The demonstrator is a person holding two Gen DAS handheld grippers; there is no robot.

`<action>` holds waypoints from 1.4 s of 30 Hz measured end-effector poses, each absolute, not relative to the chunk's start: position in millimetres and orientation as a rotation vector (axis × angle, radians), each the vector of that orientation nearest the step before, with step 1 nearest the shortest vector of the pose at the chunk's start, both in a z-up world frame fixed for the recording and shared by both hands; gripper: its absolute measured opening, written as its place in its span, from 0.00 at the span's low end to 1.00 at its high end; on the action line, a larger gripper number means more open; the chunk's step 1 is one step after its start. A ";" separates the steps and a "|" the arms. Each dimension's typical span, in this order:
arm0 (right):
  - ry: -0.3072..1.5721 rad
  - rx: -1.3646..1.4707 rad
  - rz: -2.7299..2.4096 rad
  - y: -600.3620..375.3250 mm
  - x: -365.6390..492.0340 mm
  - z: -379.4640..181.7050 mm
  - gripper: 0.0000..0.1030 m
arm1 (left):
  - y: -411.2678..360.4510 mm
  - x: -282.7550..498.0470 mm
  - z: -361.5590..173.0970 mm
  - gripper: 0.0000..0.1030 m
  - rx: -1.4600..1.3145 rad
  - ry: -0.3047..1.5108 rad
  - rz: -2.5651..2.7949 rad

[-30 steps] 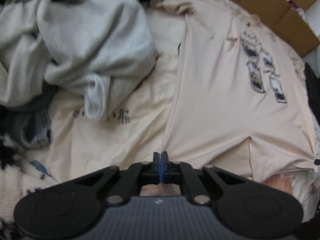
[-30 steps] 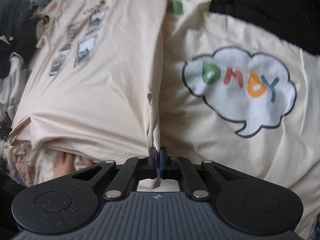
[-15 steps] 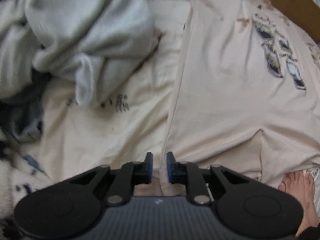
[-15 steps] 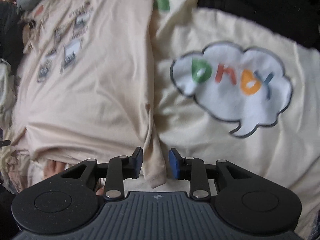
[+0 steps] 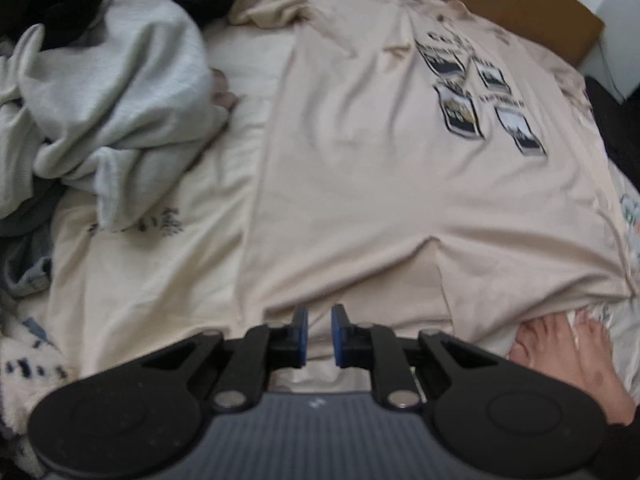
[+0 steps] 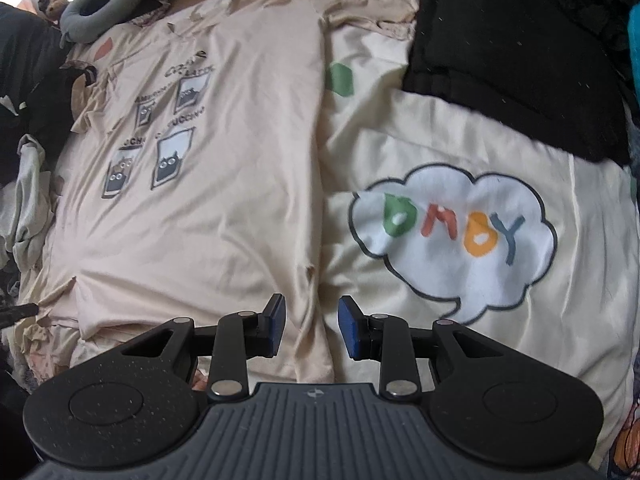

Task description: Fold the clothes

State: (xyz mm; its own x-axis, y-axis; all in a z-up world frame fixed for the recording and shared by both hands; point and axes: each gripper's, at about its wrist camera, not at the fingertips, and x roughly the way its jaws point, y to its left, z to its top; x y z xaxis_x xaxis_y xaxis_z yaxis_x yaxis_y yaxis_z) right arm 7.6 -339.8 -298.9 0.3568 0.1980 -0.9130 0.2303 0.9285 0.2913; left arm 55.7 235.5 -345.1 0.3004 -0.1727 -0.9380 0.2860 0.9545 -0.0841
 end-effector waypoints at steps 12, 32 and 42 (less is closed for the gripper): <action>1.225 0.400 0.005 -328.4 26.0 -310.3 0.35 | 203.4 62.1 -374.3 0.18 0.289 1.173 -0.352; 1.225 0.394 0.028 -319.0 34.4 -316.5 0.35 | 190.4 45.8 -371.5 0.00 0.385 1.147 -0.449; 1.228 0.390 0.028 -316.2 31.8 -315.5 0.35 | 186.0 24.2 -372.7 0.00 0.326 1.170 -0.544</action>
